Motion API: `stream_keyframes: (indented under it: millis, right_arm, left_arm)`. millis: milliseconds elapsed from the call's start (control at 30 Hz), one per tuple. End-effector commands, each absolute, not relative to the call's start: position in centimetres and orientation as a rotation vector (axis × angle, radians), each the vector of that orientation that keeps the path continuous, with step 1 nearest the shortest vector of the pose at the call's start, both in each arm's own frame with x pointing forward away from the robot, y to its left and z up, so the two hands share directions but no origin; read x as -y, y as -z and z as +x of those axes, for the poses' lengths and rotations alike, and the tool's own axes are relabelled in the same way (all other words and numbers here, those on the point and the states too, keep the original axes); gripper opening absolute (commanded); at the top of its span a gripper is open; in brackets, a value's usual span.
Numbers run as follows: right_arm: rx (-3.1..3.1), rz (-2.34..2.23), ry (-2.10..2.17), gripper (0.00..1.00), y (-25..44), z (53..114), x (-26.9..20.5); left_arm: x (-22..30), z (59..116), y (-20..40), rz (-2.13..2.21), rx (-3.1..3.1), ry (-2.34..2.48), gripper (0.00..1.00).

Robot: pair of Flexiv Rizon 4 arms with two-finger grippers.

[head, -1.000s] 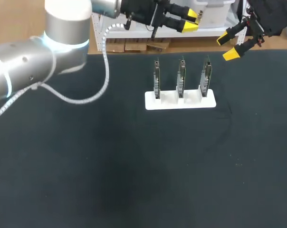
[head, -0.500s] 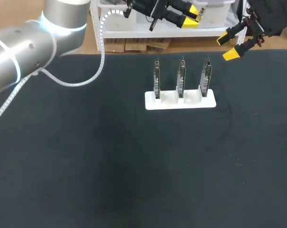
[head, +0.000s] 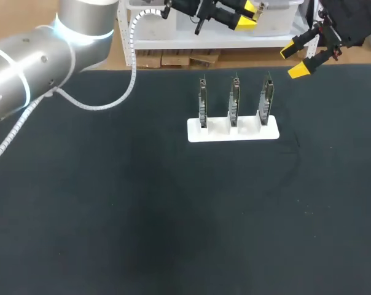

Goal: Pick up the optical module with the left hand, and insert it into the network port with the right hand.

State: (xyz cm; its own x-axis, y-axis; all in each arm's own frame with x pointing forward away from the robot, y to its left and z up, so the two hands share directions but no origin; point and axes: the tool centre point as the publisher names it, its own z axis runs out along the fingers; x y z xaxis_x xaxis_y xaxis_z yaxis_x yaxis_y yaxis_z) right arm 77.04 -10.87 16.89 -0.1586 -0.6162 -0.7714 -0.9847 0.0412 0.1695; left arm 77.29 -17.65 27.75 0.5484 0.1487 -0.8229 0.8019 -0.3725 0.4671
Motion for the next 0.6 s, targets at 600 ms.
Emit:
stream_keyframes:
  millis: [600]
  right_arm:
    - [-1.824,-1.609,-0.959,1.00,-16.9,76.9,10.9]
  left_arm:
    - [18.2,75.5,-26.8,1.601,-0.929,0.670,0.00]
